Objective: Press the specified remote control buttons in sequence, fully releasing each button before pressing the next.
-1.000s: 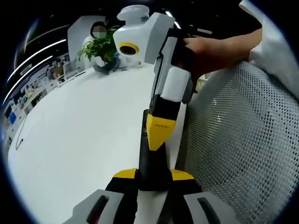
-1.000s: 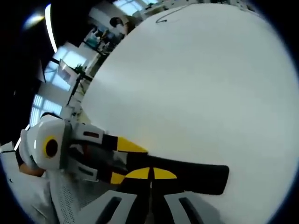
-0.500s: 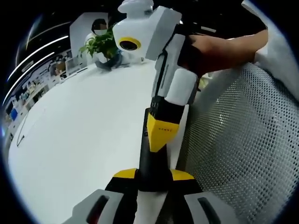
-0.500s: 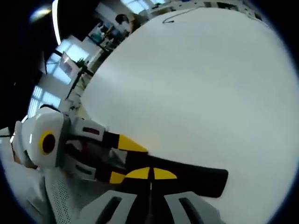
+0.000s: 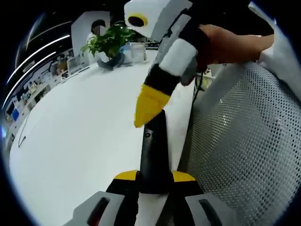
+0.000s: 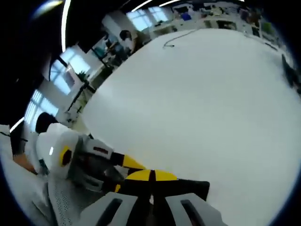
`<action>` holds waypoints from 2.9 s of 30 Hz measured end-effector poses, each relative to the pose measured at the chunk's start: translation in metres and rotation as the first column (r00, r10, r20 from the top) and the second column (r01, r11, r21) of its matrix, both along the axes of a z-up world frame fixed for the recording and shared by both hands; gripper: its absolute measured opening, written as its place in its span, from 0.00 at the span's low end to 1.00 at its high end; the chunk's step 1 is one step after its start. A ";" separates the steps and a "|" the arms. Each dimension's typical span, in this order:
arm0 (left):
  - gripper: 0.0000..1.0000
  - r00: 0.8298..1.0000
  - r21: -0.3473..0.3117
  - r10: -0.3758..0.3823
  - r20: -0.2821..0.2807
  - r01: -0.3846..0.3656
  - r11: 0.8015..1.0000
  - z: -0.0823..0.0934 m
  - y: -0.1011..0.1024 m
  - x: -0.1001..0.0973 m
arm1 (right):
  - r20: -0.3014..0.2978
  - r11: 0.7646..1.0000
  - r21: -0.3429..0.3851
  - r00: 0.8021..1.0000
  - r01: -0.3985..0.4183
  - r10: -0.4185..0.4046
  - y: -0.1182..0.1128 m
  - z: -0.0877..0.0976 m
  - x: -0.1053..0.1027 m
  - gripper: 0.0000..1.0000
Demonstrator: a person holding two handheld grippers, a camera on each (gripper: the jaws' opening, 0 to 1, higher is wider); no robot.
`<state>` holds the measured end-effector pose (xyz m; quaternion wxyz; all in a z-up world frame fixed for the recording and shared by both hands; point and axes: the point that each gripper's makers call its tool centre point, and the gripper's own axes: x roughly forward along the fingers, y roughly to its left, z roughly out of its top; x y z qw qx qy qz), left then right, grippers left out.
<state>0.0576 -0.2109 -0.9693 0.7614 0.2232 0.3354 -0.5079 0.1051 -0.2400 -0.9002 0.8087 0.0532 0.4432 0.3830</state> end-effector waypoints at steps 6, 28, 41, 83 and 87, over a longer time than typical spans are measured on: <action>0.24 1.000 -0.001 -0.010 0.002 0.010 1.000 0.000 0.000 0.001 | 0.248 0.990 0.045 0.958 0.135 -0.142 -0.030 0.046 0.013 0.20; 0.23 0.995 0.056 -0.098 0.005 0.098 0.994 0.001 0.008 0.007 | 0.481 0.936 0.048 0.813 0.349 -0.327 -0.077 0.064 0.036 0.87; 0.23 0.990 0.123 -0.139 0.016 0.136 0.983 0.002 0.018 0.040 | 0.447 0.936 0.051 0.830 0.349 -0.334 -0.077 0.058 0.036 0.89; 0.23 0.974 0.329 -0.130 0.183 0.064 0.942 0.012 0.049 0.226 | 0.410 0.920 0.059 0.830 0.388 -0.377 -0.089 0.053 0.038 0.83; 0.23 0.971 0.362 -0.142 0.191 0.064 0.930 0.009 0.052 0.241 | 0.399 0.916 0.066 0.831 0.395 -0.387 -0.090 0.052 0.038 0.82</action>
